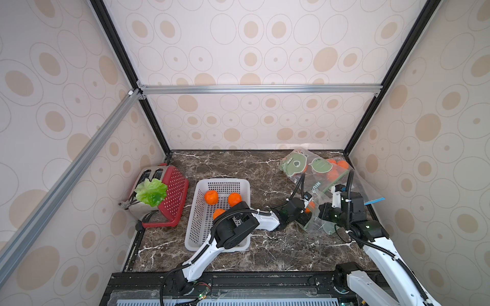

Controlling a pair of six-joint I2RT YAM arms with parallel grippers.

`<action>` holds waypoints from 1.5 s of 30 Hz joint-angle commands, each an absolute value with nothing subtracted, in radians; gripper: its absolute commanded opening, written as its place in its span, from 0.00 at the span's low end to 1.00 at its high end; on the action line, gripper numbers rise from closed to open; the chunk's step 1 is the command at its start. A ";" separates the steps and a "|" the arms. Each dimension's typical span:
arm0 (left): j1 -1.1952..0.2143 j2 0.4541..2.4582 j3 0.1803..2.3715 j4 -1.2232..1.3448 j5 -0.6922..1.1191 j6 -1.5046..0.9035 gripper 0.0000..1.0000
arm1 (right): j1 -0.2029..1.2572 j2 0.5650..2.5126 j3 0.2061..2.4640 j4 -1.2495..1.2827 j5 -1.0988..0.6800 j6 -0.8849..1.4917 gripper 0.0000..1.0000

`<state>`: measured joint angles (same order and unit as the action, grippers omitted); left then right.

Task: Open the zip-top bag and take out the orange
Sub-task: Pick up the orange from the zipper food storage bag.

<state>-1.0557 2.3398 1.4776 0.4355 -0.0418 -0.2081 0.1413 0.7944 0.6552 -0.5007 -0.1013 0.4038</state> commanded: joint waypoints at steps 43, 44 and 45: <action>-1.062 1.921 1.098 0.123 0.113 -0.178 0.25 | 0.130 0.758 0.647 -0.519 0.015 0.414 0.00; -1.060 1.904 1.081 0.111 0.118 -0.168 0.25 | 0.130 0.757 0.649 -0.521 0.016 0.415 0.00; -1.060 1.887 1.066 0.098 0.123 -0.157 0.25 | 0.129 0.757 0.649 -0.522 0.018 0.414 0.00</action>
